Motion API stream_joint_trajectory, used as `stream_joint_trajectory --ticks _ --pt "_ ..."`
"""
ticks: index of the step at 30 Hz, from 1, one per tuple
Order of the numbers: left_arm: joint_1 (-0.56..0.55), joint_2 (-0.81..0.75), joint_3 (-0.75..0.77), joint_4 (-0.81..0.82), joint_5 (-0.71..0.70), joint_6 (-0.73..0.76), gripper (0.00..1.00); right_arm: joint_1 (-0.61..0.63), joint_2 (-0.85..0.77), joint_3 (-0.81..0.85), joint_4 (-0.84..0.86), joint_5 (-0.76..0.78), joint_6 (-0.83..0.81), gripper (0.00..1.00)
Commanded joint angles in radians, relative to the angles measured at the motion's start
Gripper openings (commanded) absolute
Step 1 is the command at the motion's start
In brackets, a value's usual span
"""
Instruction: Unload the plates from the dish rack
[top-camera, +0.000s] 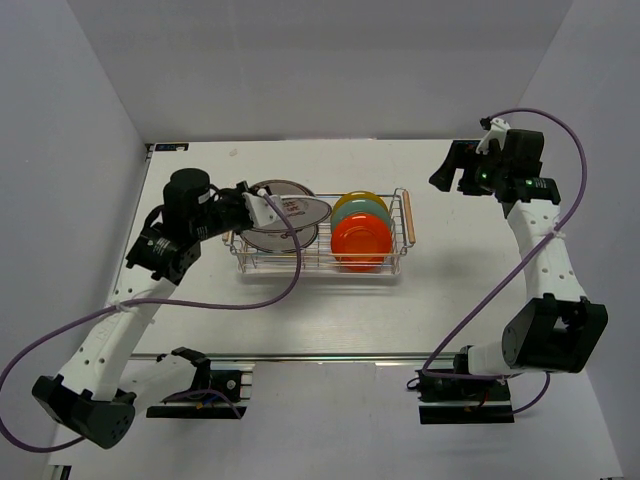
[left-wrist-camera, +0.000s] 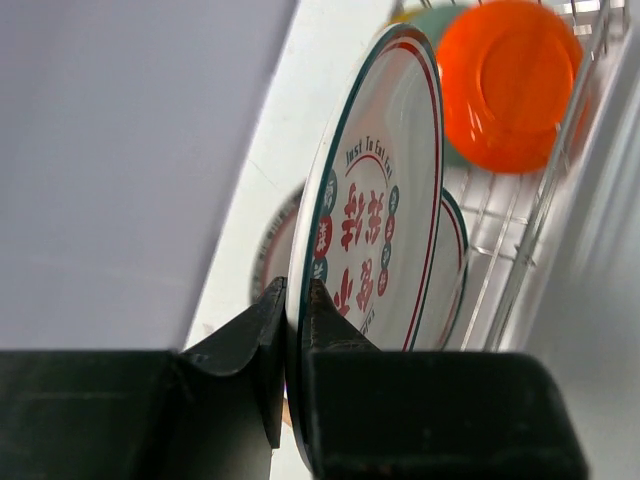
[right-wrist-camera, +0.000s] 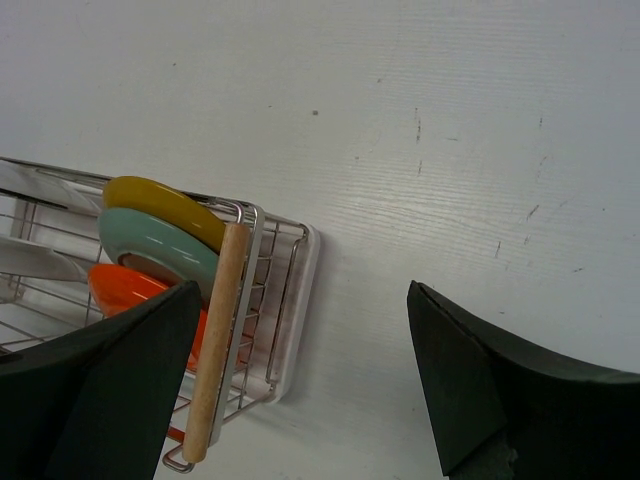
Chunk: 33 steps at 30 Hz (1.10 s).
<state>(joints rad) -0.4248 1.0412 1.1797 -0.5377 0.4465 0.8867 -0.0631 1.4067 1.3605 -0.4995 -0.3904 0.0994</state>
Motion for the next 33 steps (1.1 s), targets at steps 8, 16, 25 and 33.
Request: stream_joint_trajectory --ticks 8,16,25,33 --pt "0.020 0.062 0.186 0.348 -0.046 -0.420 0.00 -0.004 -0.113 -0.027 0.079 0.031 -0.027 0.89" --pt "0.043 0.270 0.324 0.509 -0.867 -1.040 0.00 -0.003 -0.097 -0.052 0.092 0.005 0.002 0.89" --pt "0.303 0.416 0.341 0.292 -0.957 -1.515 0.00 -0.003 -0.061 -0.024 0.041 0.048 0.020 0.89" --pt "0.550 0.389 0.075 0.353 -0.859 -1.747 0.00 -0.003 -0.058 -0.040 0.039 0.070 0.028 0.89"
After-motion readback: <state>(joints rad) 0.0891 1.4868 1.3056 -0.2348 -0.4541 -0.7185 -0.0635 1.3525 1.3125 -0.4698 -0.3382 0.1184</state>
